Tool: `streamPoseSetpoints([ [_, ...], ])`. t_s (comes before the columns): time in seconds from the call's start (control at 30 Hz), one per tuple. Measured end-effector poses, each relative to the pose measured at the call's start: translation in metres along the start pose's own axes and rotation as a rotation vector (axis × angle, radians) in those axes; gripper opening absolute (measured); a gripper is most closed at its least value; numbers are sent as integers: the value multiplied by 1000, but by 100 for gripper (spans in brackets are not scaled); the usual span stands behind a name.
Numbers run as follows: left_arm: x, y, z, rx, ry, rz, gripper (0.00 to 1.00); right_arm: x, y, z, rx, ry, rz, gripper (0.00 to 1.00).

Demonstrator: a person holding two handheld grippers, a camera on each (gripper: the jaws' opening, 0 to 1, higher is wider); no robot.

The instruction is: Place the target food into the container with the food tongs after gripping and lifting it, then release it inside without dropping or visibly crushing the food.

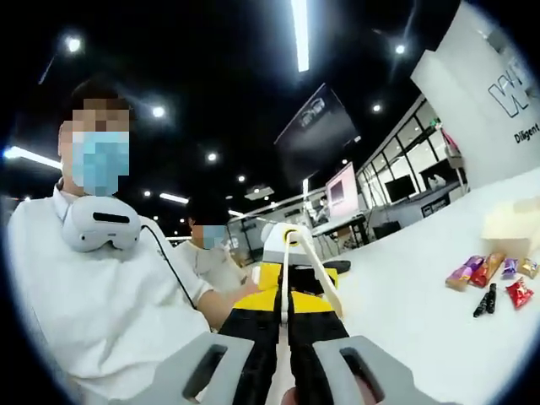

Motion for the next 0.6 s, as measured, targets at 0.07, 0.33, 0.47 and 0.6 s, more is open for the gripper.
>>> streamPoseSetpoints([
  [0.07, -1, 1, 0, -10, -4, 7, 22, -3, 0, 0, -2, -2, 4, 0],
  [0.33, -1, 2, 0, -12, -5, 6, 23, -5, -2, 1, 11, 4, 4, 0],
  [0.47, -1, 2, 0, -27, -12, 13, 23, -4, -2, -1, 13, 22, 15, 0],
  [0.6, -2, 2, 0, -24, -6, 13, 25, -5, -1, -1, 23, 21, 20, 0],
])
Point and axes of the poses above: the point that each gripper's makers call its tool centre point, and the gripper's own axes: x roughly forward along the fingers, z roughly to its right, y roughly out of its top, the point moved 7 cm from there along -x, roughly backward along the fingers, and after that the axes turned 7 degrees about -y, right-handed, at the moved point
